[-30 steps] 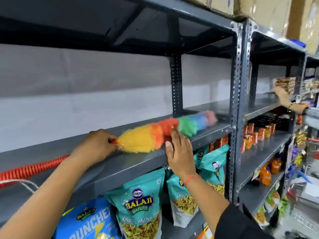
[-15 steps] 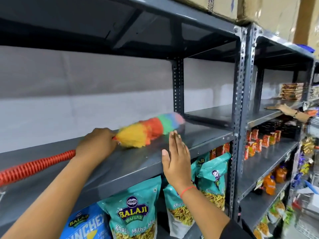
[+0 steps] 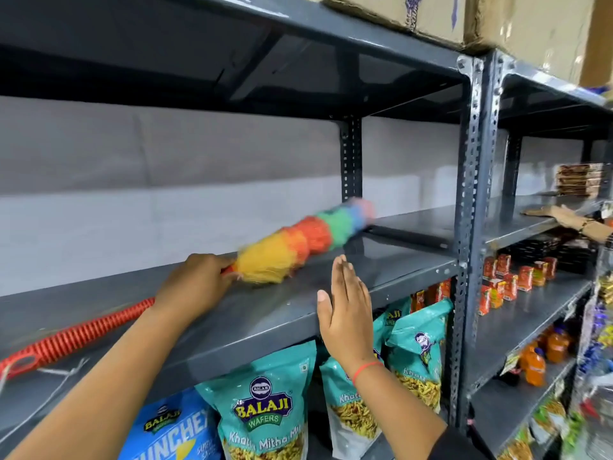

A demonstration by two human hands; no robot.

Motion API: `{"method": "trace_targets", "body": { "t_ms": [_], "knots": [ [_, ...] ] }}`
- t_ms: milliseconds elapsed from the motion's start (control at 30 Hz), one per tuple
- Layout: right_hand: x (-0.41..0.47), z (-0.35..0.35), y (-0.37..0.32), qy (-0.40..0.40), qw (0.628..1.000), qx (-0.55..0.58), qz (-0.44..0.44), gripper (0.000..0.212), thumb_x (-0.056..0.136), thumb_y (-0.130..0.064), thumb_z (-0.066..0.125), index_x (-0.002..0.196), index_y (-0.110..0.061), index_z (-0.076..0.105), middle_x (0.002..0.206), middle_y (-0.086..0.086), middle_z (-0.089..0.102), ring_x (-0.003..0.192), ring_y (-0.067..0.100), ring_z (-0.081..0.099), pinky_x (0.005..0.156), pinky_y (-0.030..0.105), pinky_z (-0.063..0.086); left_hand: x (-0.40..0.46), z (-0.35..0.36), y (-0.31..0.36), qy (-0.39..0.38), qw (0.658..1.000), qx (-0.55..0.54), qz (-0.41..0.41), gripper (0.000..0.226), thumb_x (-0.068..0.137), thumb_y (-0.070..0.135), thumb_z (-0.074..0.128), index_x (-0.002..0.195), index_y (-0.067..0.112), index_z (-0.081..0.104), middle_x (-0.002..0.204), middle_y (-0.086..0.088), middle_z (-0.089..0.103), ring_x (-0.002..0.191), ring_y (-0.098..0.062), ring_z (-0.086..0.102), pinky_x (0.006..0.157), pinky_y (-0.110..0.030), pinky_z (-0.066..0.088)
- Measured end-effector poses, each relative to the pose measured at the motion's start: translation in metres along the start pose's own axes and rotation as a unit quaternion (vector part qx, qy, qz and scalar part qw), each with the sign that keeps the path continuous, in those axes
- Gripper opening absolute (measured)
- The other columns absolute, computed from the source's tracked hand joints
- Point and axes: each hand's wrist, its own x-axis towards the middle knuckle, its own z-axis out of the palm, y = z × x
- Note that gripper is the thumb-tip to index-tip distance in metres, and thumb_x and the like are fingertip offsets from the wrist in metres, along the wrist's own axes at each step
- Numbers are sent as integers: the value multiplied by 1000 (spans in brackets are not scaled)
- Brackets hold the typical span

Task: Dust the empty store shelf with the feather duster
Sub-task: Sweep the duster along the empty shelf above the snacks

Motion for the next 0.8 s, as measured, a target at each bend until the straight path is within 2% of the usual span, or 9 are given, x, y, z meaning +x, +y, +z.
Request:
{"method": "trace_targets", "body": {
  "t_ms": [67,133,233,300,400,467,633,800],
  "knots": [
    [0,0,0,-5,1000,-5,-1,67,100,-46,9,140,2,34,144,17,38,132,23,28,107,35,18,-1,0,-7,-43,999,-13,14,25,88,33,59,107,23,70,110,-9,71,102,-28,63,85,-36,52],
    [1,-1,-1,-9,1000,-10,1,68,100,-46,8,139,2,35,143,18,40,131,23,28,107,34,17,1,-1,-6,-65,998,20,-11,26,89,34,56,107,21,70,113,-10,69,103,-29,61,85,-34,51],
    [1,-3,-3,-9,1000,-16,4,68,101,-46,8,137,3,38,141,18,42,129,22,30,107,33,17,12,1,10,-16,998,43,-44,31,91,31,50,112,15,65,119,-17,62,108,-35,59,83,-35,48],
    [1,-4,-3,-8,1000,-18,6,68,101,-46,9,137,3,39,141,17,42,129,21,30,106,32,17,19,5,23,3,999,30,-37,31,91,27,47,115,14,63,120,-18,62,108,-36,60,84,-36,49],
    [0,-4,-2,-12,1000,-25,4,68,101,-46,9,138,2,39,141,17,42,129,22,30,106,31,17,28,17,41,-33,999,18,18,32,93,25,45,121,20,59,123,-16,61,111,-34,58,87,-36,49],
    [1,-4,-1,-16,1000,-27,1,68,101,-47,8,139,1,38,141,17,41,129,21,30,106,31,18,32,24,54,-56,997,51,33,31,94,25,45,121,20,59,124,-15,61,113,-34,58,88,-36,48],
    [1,-3,0,-16,1000,-27,2,68,100,-47,7,139,0,39,141,15,43,129,20,32,106,31,19,39,33,86,-22,996,90,-3,31,90,9,43,117,6,59,122,-17,60,113,-36,59,89,-37,48],
    [1,-2,1,-16,1000,-24,1,67,100,-46,7,139,0,37,143,14,40,132,19,27,107,32,18,45,45,89,-32,998,43,-23,30,93,16,42,116,7,60,122,-17,61,112,-35,59,88,-36,48]
  ]
}}
